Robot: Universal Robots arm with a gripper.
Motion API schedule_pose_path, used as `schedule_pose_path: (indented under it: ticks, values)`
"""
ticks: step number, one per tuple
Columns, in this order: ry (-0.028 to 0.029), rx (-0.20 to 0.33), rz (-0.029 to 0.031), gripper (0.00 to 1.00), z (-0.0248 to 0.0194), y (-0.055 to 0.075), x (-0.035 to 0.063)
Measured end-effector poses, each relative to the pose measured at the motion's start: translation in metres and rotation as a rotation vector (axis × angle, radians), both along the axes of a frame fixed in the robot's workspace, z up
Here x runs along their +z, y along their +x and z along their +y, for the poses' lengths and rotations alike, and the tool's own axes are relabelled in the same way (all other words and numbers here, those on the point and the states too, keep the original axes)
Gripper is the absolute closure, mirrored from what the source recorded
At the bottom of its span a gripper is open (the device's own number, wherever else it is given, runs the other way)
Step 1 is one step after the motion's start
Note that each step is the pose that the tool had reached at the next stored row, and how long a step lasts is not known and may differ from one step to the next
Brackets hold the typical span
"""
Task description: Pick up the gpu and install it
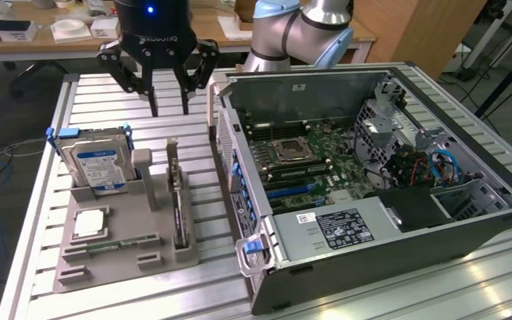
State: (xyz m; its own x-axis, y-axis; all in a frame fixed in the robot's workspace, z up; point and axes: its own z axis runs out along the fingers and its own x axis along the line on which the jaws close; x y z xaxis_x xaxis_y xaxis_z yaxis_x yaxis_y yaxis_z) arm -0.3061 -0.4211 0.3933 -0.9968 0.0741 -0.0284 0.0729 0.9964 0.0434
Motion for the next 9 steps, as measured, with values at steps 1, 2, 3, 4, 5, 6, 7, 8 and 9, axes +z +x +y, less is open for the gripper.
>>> schedule_pose_path:
  ticks: [1, 2, 3, 4, 5, 6, 7, 8, 9]
  values:
    - [-0.0013, 0.0, 0.0, 0.53, -0.0015, 0.0, 0.0]
    - [-0.0027, 0.0, 0.0, 0.53, -0.0028, 0.0, 0.0]
    - [-0.004, 0.0, 0.0, 0.53, -0.0044, 0.0, 0.0]
    - [-0.0053, 0.0, 0.0, 0.53, -0.0059, 0.0, 0.0]
    - [-0.0066, 0.0, 0.0, 0.53, -0.0074, 0.0, 0.0]
    - [-0.0077, 0.0, -0.0001, 0.53, -0.0087, 0.0, 0.0]
    - [-0.0083, 0.0, 0.0, 0.53, -0.0101, 0.0, 0.0]
    - [-0.0088, 0.0, 0.0, 0.53, -0.0115, 0.0, 0.0]
    - [-0.0091, 0.0, 0.0, 0.53, -0.0126, 0.0, 0.0]
